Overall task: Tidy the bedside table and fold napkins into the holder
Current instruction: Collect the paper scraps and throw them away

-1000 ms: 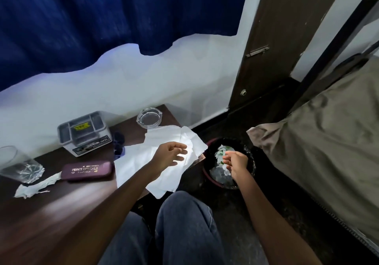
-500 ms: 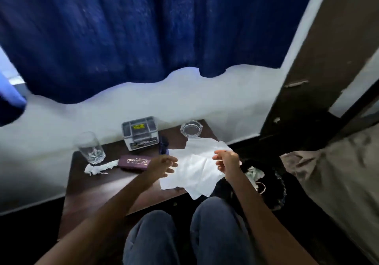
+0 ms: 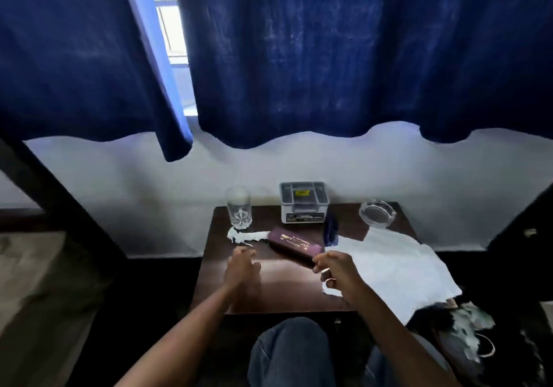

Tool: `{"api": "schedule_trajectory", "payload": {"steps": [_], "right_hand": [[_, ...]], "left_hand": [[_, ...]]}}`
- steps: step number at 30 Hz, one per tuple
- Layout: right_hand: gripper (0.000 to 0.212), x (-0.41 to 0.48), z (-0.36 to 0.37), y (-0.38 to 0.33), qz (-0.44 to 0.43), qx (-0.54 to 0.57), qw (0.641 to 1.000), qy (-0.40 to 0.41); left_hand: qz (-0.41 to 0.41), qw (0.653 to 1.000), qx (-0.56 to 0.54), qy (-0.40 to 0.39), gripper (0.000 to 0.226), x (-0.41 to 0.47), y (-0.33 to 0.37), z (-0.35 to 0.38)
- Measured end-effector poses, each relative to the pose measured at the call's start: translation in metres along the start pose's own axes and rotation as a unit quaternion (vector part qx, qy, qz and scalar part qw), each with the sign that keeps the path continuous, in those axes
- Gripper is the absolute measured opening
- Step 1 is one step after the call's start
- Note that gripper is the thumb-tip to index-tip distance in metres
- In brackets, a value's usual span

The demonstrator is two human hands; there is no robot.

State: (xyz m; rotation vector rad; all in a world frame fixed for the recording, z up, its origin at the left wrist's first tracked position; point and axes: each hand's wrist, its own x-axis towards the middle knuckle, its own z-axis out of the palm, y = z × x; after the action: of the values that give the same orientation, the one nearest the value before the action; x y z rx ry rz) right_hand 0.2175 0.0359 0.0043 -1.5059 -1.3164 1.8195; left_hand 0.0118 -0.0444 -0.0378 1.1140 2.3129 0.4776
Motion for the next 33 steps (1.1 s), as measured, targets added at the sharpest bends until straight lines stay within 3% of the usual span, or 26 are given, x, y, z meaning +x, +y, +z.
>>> {"api": "schedule_trajectory", "payload": {"steps": [6, 10, 13, 15, 17, 19, 22, 24, 26, 29, 33], "right_hand": [[0.012, 0.004, 0.011, 0.010, 0.031, 0.023, 0.999, -0.023], [0.015, 0.012, 0.005, 0.016, 0.051, 0.052, 0.997, -0.018], [0.016, 0.014, -0.003, 0.020, 0.052, 0.043, 0.998, -0.007], [0.016, 0.014, -0.006, 0.022, 0.052, 0.026, 0.998, -0.006], [0.016, 0.014, -0.006, 0.024, 0.054, 0.022, 0.998, -0.007], [0.016, 0.014, -0.004, 0.026, 0.058, 0.025, 0.998, -0.006], [0.017, 0.009, 0.003, 0.025, 0.060, 0.030, 0.998, -0.009], [0.018, 0.004, 0.008, 0.023, 0.055, 0.037, 0.998, -0.014], [0.018, -0.003, 0.014, 0.018, 0.046, 0.040, 0.998, -0.022], [0.014, -0.013, 0.021, 0.008, 0.026, 0.043, 0.998, -0.033], [0.016, -0.024, 0.024, -0.005, 0.010, 0.085, 0.995, -0.043]], "left_hand": [[-0.063, 0.998, -0.006, -0.014, 0.066, 0.024, -0.005, -0.005], [-0.064, 0.998, 0.018, -0.011, 0.062, 0.045, -0.009, -0.006], [-0.036, 0.992, 0.109, -0.045, 0.052, 0.054, -0.016, -0.004], [-0.022, 0.990, 0.138, -0.020, 0.048, 0.053, -0.021, -0.001], [-0.030, 0.995, 0.086, 0.043, 0.044, 0.053, -0.027, 0.001], [-0.045, 0.992, -0.043, 0.109, 0.033, 0.049, -0.030, -0.002], [-0.038, 0.961, -0.219, 0.166, 0.012, 0.038, -0.031, -0.009], [-0.019, 0.943, -0.292, 0.160, 0.005, 0.023, -0.025, -0.014], [0.002, 0.929, -0.344, 0.135, 0.018, 0.008, -0.015, -0.020], [0.024, 0.902, -0.423, 0.085, 0.019, -0.014, 0.002, -0.027], [0.042, 0.896, -0.440, 0.036, 0.022, -0.038, 0.024, -0.029]]}}
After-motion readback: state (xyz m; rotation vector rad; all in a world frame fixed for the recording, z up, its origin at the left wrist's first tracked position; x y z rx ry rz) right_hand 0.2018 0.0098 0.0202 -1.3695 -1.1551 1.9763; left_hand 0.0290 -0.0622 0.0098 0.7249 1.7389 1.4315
